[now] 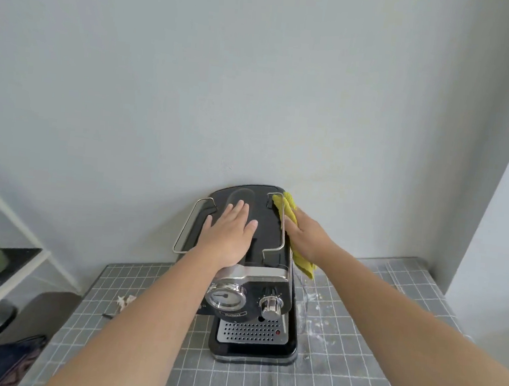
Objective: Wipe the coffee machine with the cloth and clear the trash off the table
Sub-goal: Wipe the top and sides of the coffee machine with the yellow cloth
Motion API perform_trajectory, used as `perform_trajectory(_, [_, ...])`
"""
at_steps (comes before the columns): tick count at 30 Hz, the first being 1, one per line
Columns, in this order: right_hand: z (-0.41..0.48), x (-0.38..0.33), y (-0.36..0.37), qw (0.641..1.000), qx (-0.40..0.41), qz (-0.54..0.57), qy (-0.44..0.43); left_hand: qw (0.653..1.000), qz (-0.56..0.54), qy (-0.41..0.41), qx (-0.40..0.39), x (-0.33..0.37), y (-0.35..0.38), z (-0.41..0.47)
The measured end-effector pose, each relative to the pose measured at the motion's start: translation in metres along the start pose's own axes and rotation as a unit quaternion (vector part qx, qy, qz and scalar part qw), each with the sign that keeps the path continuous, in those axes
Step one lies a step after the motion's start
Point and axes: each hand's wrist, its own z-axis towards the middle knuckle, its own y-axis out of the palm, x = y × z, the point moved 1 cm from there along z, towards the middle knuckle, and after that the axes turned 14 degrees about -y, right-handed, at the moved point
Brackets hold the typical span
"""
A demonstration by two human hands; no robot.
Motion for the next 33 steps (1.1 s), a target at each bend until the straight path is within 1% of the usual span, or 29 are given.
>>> perform_trajectory(2, [-0.004,0.001,-0.003,1.000,-0.013,-0.007,-0.006,1.000,0.000,-0.002,-0.002,0.000,0.000,0.001])
perform_trajectory(3, [-0.012,-0.002,-0.003,1.000,-0.014,-0.001,-0.024,1.000,-0.001,-0.003,-0.003,0.000,0.000,0.003])
perform_trajectory(7, [-0.074,-0.012,0.007,0.991,-0.008,0.021,-0.133,1.000,-0.001,-0.002,-0.003,0.001,0.001,0.009])
perform_trajectory(9, [-0.097,-0.011,0.014,0.984,-0.005,0.001,-0.177,1.000,0.000,0.000,-0.001,0.002,0.002,0.010])
perform_trajectory(11, [-0.098,-0.006,0.018,0.979,0.007,-0.035,-0.202,1.000,0.003,0.000,0.002,0.002,0.003,0.009])
perform_trajectory(12, [-0.090,-0.003,0.018,0.980,0.015,-0.048,-0.195,1.000,0.005,0.000,0.003,0.002,0.003,0.008])
perform_trajectory(14, [-0.064,-0.001,0.016,0.988,0.032,-0.043,-0.147,1.000,0.009,-0.002,0.005,0.002,0.003,0.008])
perform_trajectory(16, [-0.041,-0.001,0.016,0.993,0.031,-0.040,-0.105,1.000,0.012,-0.003,0.007,0.003,0.003,0.007])
perform_trajectory(17, [-0.037,-0.004,0.017,0.994,0.027,-0.038,-0.101,1.000,0.014,-0.003,0.008,0.003,0.003,0.007])
perform_trajectory(19, [-0.048,-0.008,0.020,0.993,0.022,-0.021,-0.118,1.000,0.014,-0.003,0.007,0.002,0.003,0.006])
perform_trajectory(22, [-0.092,-0.009,0.027,0.982,0.027,0.010,-0.187,1.000,0.013,-0.003,0.006,0.002,0.003,0.007])
perform_trajectory(24, [-0.114,-0.003,0.030,0.978,0.033,0.050,-0.200,1.000,0.017,-0.002,0.006,0.001,0.003,0.008])
perform_trajectory(25, [-0.120,-0.001,0.029,0.975,0.051,0.086,-0.199,1.000,0.018,-0.002,0.006,0.002,0.002,0.009])
perform_trajectory(26, [-0.122,0.001,0.029,0.969,0.088,0.136,-0.185,1.000,0.016,-0.002,0.009,0.002,0.000,0.010])
perform_trajectory(28, [-0.114,-0.003,0.019,0.947,0.180,0.245,-0.108,1.000,0.006,-0.003,0.021,0.005,-0.005,0.014])
perform_trajectory(30, [-0.096,-0.008,0.005,0.921,0.242,0.302,-0.045,1.000,-0.008,0.001,0.030,0.010,-0.010,0.016])
perform_trajectory(31, [-0.085,-0.012,-0.002,0.915,0.252,0.313,-0.033,0.999,-0.016,0.004,0.029,0.014,-0.013,0.017])
perform_trajectory(33, [-0.069,-0.024,-0.009,0.914,0.244,0.320,-0.046,0.999,-0.031,0.016,0.026,0.025,-0.018,0.020])
